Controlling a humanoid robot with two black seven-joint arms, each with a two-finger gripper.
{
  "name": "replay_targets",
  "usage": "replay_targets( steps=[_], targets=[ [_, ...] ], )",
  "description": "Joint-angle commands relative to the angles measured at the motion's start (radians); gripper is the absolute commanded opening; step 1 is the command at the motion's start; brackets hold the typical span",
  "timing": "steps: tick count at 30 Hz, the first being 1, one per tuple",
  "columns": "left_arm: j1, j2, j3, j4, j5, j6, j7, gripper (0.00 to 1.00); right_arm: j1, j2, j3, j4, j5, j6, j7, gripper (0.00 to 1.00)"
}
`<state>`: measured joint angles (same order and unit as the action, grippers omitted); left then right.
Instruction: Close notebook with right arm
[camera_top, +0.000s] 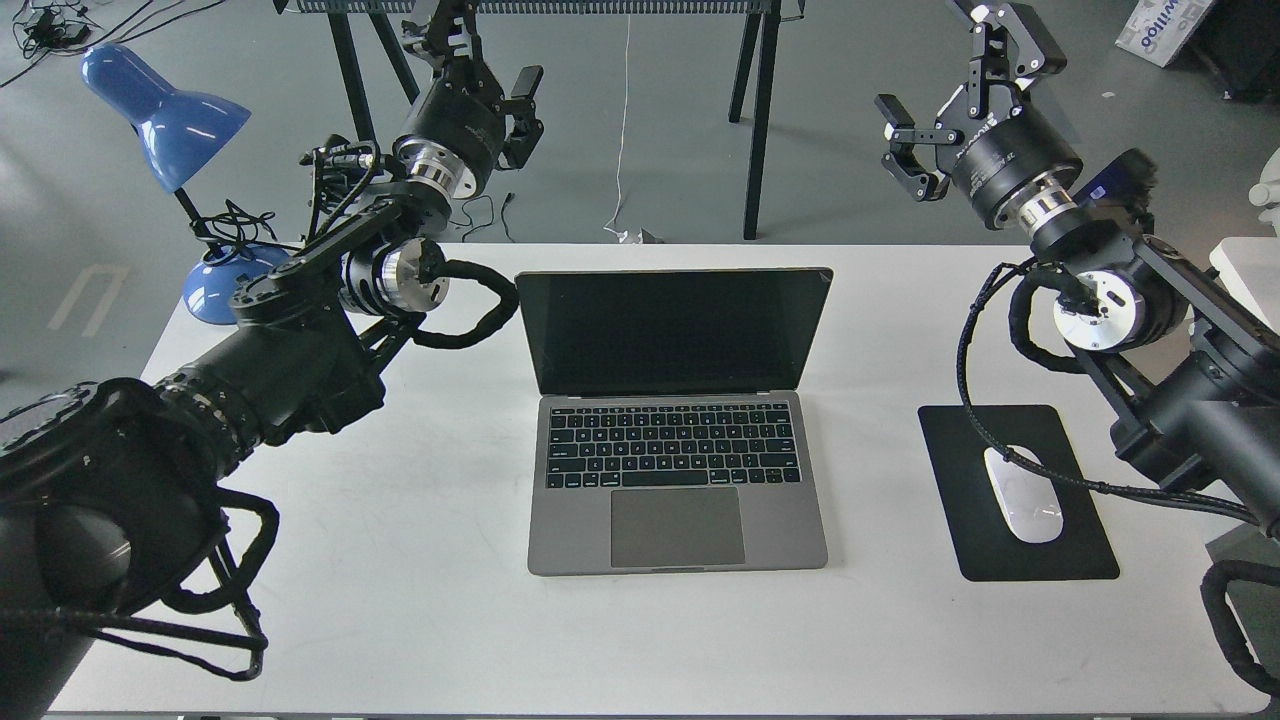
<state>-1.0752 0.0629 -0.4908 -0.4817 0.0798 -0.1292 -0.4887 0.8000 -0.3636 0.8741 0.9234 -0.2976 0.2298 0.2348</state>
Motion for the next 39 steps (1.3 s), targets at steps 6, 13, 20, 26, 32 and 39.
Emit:
replay_targets(
  steps=[6,13,20,26,32,39],
  targets=[
    [0.0,-0.003,0.001,0.0,0.006,0.011,0.0,1.0,0.001,0.0,-0.001,0.0,0.0,0.002,0.0,1.0],
    [0.0,0.0,0.001,-0.002,0.005,0.003,0.0,1.0,0.03,-0.001,-0.029,-0.012,-0.017,-0.004,-0.005,1.0],
    [0.0,0.0,0.001,0.0,0.001,0.002,0.0,1.0,0.198,0.002,-0.268,-0.1,-0.104,-0.035,-0.009,1.0],
    [0.0,0.0,0.001,0.0,0.0,0.002,0.0,1.0,0.34,0.063,-0.513,-0.204,-0.106,-0.049,-0.011,1.0],
    [0.0,0.0,0.001,-0.002,0.0,0.002,0.0,1.0,0.421,0.182,-0.697,-0.348,-0.11,-0.059,-0.011,1.0],
    [0.0,0.0,0.001,-0.002,0.0,0.002,0.0,1.0,0.449,0.364,-0.842,-0.581,-0.133,-0.073,-0.012,1.0]
  ],
)
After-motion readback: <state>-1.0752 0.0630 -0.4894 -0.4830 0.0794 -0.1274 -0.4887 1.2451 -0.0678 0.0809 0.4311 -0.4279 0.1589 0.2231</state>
